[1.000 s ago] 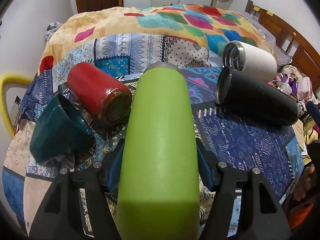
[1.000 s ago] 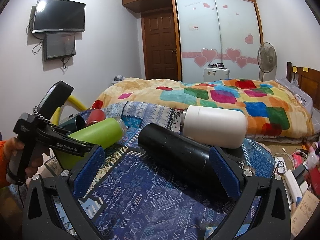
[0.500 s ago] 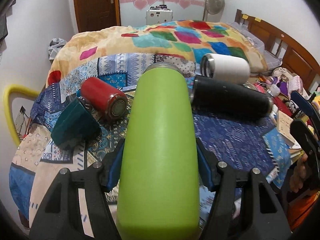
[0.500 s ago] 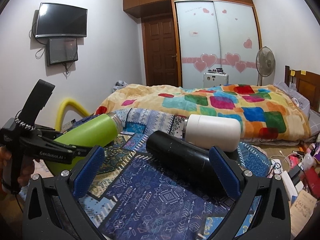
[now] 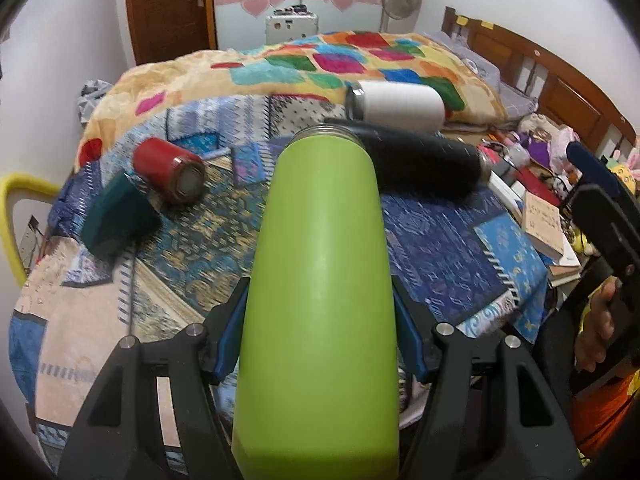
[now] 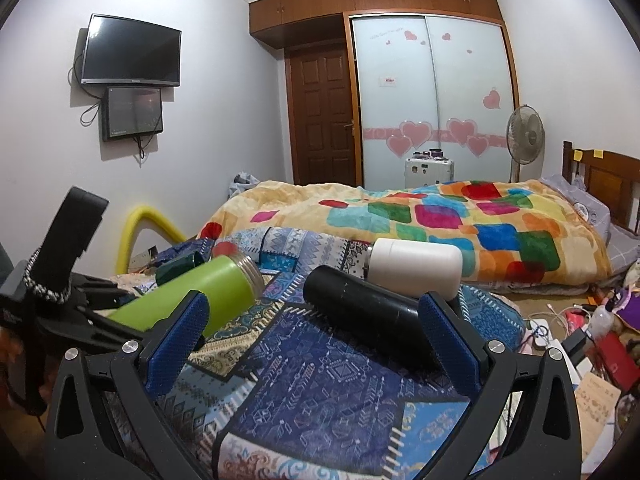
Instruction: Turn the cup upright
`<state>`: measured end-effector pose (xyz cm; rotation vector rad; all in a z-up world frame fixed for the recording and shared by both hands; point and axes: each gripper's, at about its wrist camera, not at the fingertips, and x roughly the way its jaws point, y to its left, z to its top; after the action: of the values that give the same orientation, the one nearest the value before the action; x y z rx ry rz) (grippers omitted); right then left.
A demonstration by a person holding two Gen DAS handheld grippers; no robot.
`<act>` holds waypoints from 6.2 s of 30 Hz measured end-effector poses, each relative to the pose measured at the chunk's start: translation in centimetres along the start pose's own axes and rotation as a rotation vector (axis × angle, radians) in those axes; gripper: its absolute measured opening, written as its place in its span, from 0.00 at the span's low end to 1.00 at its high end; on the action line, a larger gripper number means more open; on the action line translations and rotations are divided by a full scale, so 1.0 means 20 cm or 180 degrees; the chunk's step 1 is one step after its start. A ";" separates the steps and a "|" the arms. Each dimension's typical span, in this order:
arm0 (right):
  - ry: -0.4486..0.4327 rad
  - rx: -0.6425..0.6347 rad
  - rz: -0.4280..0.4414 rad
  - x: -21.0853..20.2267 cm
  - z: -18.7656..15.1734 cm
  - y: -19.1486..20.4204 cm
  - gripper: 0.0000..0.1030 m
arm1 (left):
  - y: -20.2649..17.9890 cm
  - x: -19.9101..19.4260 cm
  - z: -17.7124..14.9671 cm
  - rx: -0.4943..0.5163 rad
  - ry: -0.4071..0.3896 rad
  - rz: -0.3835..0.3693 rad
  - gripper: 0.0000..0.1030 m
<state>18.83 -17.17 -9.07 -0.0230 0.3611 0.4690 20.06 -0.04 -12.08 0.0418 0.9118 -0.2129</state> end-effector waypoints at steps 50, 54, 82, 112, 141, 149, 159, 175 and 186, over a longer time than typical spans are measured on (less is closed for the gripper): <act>0.0939 -0.0136 0.0241 0.38 -0.24 0.10 1.00 | 0.41 -0.03 -0.29 -0.0327 -0.0008 0.0143 0.69; 0.0990 -0.0179 0.0245 0.40 -0.23 0.11 1.00 | 0.40 -0.02 -0.32 -0.0318 -0.0026 0.0059 0.69; 0.1449 -0.0119 0.0490 0.55 -0.01 0.29 1.00 | 0.37 -0.13 -0.31 -0.0322 -0.0645 0.0322 0.69; 0.2671 0.0085 0.0852 0.85 -0.14 0.35 0.66 | 0.41 -0.23 -0.31 -0.0384 -0.1010 0.0440 0.69; 0.1132 -0.0171 0.0860 0.40 0.20 0.33 0.59 | 0.24 -0.44 -0.21 -0.0337 -0.1458 0.0332 0.83; 0.1152 -0.0215 0.0834 0.45 0.19 0.31 0.59 | 0.25 -0.42 -0.21 -0.0353 -0.1496 0.0316 0.88; 0.1303 -0.0396 0.0814 0.50 0.12 0.34 0.59 | 0.30 -0.34 -0.24 -0.0425 -0.1393 0.0319 0.89; 0.0980 -0.0485 0.0682 0.47 0.07 0.42 0.60 | 0.32 -0.43 -0.25 -0.0490 -0.1529 0.0394 0.89; 0.0418 -0.0307 0.0587 0.06 0.20 0.36 0.73 | 0.20 -0.75 -0.28 -0.0482 -0.1930 0.0404 0.89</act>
<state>17.91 -9.80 -5.34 -0.1152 0.4717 0.6690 7.62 6.98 -3.93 -0.1013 0.3168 -0.0303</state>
